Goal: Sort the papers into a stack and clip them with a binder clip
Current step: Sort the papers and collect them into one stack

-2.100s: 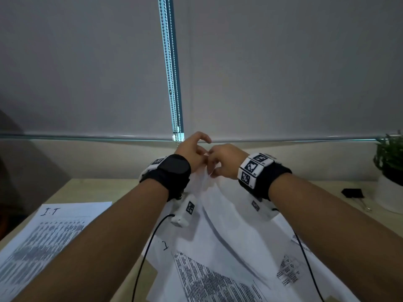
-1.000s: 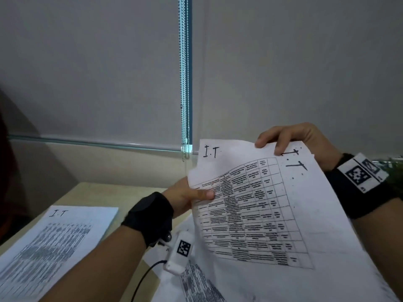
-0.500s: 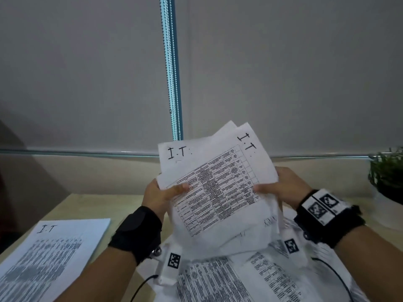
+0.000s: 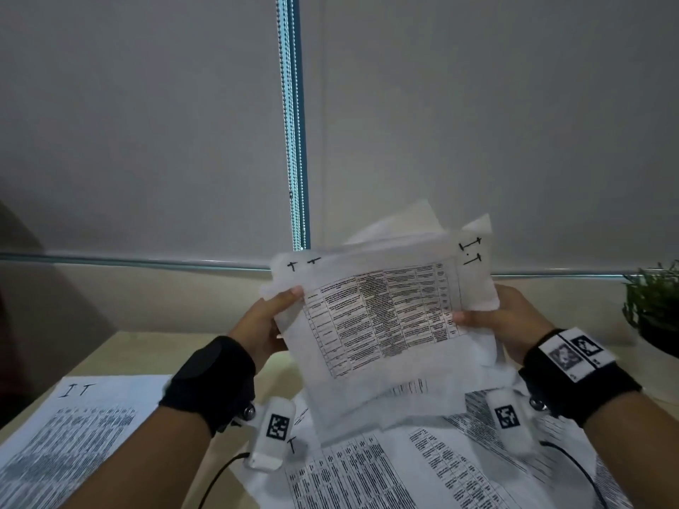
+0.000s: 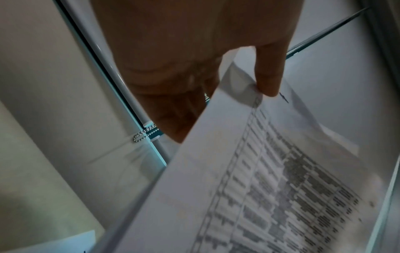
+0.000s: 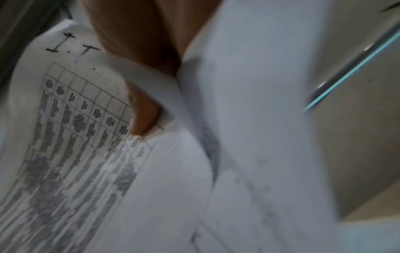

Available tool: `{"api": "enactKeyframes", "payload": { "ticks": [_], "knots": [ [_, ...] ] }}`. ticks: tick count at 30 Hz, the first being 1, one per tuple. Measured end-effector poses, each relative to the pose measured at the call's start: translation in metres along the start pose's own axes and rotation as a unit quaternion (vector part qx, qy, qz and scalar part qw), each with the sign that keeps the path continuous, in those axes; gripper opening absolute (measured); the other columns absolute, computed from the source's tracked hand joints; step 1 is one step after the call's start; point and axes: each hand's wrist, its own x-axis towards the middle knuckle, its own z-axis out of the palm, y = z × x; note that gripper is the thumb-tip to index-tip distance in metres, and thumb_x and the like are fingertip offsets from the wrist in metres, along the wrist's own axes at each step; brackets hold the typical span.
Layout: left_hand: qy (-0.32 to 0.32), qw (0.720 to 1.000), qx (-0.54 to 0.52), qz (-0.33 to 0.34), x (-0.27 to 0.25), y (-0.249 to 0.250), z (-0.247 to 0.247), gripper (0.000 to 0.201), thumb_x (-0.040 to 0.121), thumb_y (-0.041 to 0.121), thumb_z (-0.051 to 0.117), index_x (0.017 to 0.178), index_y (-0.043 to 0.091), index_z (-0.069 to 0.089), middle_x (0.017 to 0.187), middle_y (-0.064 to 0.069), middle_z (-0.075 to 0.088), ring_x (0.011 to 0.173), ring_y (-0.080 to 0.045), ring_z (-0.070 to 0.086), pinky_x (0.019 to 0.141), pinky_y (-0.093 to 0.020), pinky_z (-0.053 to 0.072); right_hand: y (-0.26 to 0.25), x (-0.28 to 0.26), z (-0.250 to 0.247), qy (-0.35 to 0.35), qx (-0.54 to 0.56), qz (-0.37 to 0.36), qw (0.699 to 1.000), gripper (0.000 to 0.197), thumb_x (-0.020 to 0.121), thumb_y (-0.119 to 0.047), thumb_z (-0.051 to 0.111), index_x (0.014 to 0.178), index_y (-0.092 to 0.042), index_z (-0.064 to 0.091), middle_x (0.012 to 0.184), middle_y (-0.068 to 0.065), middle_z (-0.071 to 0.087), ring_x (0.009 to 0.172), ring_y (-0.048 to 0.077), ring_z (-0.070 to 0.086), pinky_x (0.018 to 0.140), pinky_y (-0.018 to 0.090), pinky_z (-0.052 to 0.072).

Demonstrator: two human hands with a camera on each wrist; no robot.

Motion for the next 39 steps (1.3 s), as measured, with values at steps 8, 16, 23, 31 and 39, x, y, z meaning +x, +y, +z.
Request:
{"api": "enactKeyframes", "payload": {
  "ticks": [8,16,23,31,39],
  "knots": [
    [0.069,0.996,0.002,0.060,0.001,0.000,0.010,0.042,0.069,0.012,0.077,0.108,0.001,0.067,0.108,-0.015,0.072,0.095,-0.030,0.069,0.087,-0.041,0.055,-0.001,-0.001,0.000,-0.004,0.037,0.019,0.999,0.081,0.046,-0.049,0.086,0.109,-0.003,0.066,0.098,0.010,0.075,0.087,0.026,0.072,0.065,0.031,0.059],
    [0.075,0.993,-0.030,0.084,-0.004,0.005,0.014,0.042,0.064,0.013,0.073,0.103,0.000,0.067,0.099,-0.014,0.073,0.081,-0.024,0.072,0.071,-0.034,0.059,0.006,0.005,-0.010,0.019,-0.126,0.015,0.992,0.029,0.077,-0.004,0.071,0.105,-0.009,0.067,0.098,0.004,0.073,0.091,0.022,0.069,0.092,0.044,0.050],
    [0.140,0.987,-0.029,0.079,0.002,0.011,0.004,0.013,0.081,0.014,0.068,0.092,0.007,0.069,0.079,-0.003,0.076,0.076,-0.021,0.070,0.068,-0.028,0.058,-0.042,0.012,-0.044,0.076,-0.337,-0.067,0.936,0.010,0.086,-0.034,0.063,0.079,-0.028,0.064,0.095,0.008,0.067,0.091,0.027,0.063,0.072,0.028,0.044],
    [0.072,0.986,0.051,0.143,-0.004,0.029,0.047,0.041,0.056,-0.001,0.084,0.094,0.008,0.071,0.085,-0.003,0.076,0.078,-0.018,0.073,0.067,-0.028,0.058,-0.085,0.019,0.057,-0.119,-0.496,-0.324,0.796,0.015,0.073,-0.024,0.077,0.081,-0.012,0.074,0.115,0.003,0.062,0.101,0.017,0.059,0.087,0.021,0.040],
    [0.088,0.980,0.071,0.163,-0.014,0.040,0.050,0.017,0.094,0.019,0.055,0.081,0.014,0.065,0.058,0.010,0.070,0.052,-0.002,0.063,0.047,-0.014,0.047,-0.073,0.017,0.061,-0.068,-0.395,-0.274,0.874,0.051,0.074,-0.009,0.074,0.086,-0.040,0.036,0.080,-0.003,0.064,0.073,0.021,0.061,0.065,0.029,0.048]
  ]
}}
